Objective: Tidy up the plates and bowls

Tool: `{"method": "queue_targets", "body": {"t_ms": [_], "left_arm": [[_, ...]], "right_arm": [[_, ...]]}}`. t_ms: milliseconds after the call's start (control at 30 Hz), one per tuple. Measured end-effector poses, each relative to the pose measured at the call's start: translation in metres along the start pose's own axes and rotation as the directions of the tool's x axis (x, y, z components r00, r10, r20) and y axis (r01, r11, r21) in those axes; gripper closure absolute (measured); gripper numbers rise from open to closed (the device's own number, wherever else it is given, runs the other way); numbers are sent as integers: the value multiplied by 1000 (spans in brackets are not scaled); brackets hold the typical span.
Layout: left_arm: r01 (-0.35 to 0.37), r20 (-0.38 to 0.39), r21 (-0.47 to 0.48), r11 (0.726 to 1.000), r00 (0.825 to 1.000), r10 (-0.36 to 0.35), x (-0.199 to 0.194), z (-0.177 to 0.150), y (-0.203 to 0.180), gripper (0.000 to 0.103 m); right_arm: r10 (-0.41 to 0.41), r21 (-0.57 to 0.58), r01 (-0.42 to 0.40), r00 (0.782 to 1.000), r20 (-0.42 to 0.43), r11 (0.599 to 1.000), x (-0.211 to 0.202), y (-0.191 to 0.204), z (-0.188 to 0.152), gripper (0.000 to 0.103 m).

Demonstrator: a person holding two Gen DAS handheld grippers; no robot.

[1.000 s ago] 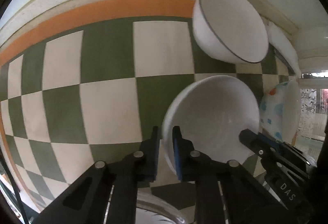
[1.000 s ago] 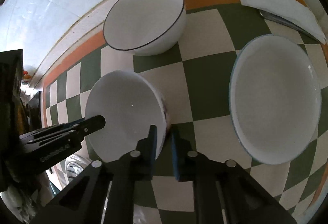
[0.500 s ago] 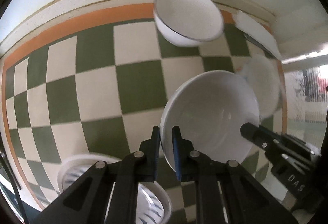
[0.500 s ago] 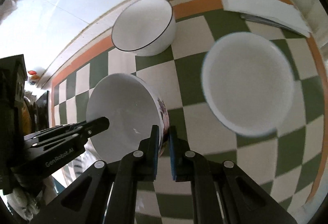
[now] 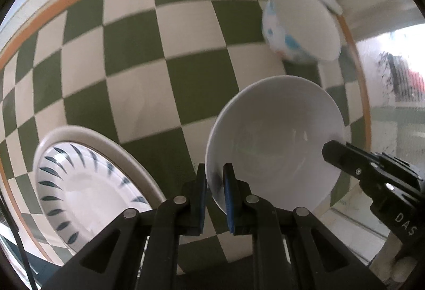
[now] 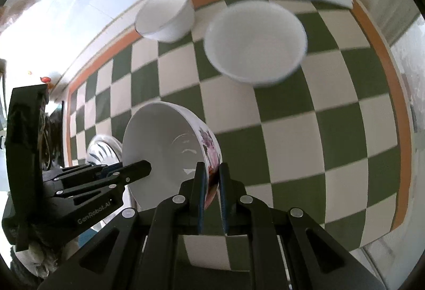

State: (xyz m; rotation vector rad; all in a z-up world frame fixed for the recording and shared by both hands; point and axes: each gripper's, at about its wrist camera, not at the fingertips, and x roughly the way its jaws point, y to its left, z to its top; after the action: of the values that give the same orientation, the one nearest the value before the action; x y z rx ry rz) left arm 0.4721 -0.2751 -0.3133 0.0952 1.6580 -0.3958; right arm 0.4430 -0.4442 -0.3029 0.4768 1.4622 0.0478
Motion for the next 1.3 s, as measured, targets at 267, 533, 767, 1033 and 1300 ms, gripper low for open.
{"method": "queue_targets", "body": {"t_ms": [267,533,767,1033,1300], "left_arm": [[-32,-53,10,999,998,33,29,0,-17,93],[-51,-63,17,999,997,52,35,10,-29,93],[-48,-7,-4,999,999,48,-3,10,-27,92],[-7,200,-63,998,980,19,-75,62,-23,74],[3,131,-76,997,991,7,-33,139,-34,74]], "right_arm": [[14,38,-12,998,-55,999,24,-28,-16,92],[18,51,-14,996,-87,999,35,-40,-14,92],[63,71,-54,989,-137,996,31,-51,-8,89],[127,97,-130,991,30,987,-39,-75,31,39],[41,123,-53,994,103,991,-35,-99,101,39]]}}
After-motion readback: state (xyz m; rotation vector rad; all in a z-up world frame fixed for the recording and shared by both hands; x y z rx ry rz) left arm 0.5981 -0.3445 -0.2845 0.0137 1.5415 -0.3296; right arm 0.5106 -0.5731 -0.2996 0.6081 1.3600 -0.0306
